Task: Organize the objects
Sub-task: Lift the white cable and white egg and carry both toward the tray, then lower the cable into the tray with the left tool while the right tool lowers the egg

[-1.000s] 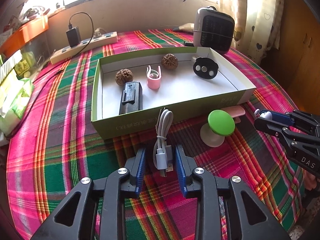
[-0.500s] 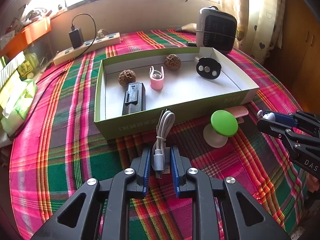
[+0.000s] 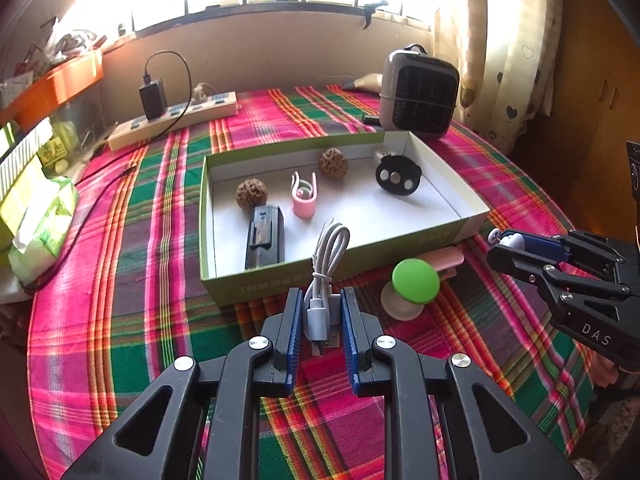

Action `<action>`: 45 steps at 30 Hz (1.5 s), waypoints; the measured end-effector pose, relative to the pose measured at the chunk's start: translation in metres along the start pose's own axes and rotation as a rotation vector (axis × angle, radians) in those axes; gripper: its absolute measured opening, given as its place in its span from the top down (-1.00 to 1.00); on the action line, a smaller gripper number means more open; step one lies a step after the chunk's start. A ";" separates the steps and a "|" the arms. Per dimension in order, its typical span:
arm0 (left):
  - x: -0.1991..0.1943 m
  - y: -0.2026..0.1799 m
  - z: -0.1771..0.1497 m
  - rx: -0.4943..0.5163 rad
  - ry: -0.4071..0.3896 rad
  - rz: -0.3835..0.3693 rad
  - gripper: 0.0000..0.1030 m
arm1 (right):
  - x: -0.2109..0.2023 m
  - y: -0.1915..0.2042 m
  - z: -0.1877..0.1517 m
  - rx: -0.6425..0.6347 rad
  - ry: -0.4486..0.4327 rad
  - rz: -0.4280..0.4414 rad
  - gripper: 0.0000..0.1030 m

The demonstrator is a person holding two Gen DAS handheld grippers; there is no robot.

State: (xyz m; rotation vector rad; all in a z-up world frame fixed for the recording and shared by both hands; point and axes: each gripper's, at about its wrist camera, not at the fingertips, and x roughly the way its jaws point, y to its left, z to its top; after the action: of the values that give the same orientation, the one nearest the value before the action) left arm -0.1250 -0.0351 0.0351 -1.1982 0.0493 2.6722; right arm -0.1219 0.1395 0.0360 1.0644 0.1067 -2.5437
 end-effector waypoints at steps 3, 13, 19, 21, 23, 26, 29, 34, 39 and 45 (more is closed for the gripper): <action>0.002 0.002 0.006 -0.005 0.005 -0.005 0.67 | 0.000 0.002 0.007 -0.007 -0.013 0.005 0.49; 0.017 0.001 0.027 0.002 0.018 -0.017 0.67 | 0.019 0.004 0.042 -0.048 -0.038 0.020 0.49; 0.026 0.002 0.036 -0.002 0.025 -0.020 0.67 | 0.036 0.004 0.058 -0.064 -0.028 0.027 0.49; 0.030 0.002 0.039 -0.005 0.025 -0.023 0.67 | 0.043 0.005 0.063 -0.071 -0.020 0.034 0.49; 0.033 0.001 0.042 0.001 0.028 -0.024 0.67 | 0.050 0.005 0.068 -0.079 -0.012 0.031 0.49; 0.041 0.002 0.046 0.002 0.040 -0.019 0.67 | 0.060 0.005 0.073 -0.086 -0.004 0.039 0.49; 0.049 0.004 0.049 0.002 0.054 -0.011 0.67 | 0.071 0.005 0.078 -0.092 0.015 0.047 0.49; 0.059 0.005 0.052 0.007 0.071 -0.007 0.67 | 0.085 0.007 0.081 -0.105 0.040 0.050 0.49; 0.069 0.007 0.052 0.002 0.090 -0.002 0.67 | 0.098 0.009 0.085 -0.131 0.068 0.048 0.49; 0.078 0.009 0.054 -0.003 0.103 -0.003 0.67 | 0.113 0.011 0.089 -0.165 0.095 0.027 0.49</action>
State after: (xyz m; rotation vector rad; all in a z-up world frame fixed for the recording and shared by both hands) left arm -0.2172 -0.0235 0.0125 -1.3354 0.0596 2.6070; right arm -0.2501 0.0748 0.0208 1.1135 0.3200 -2.4119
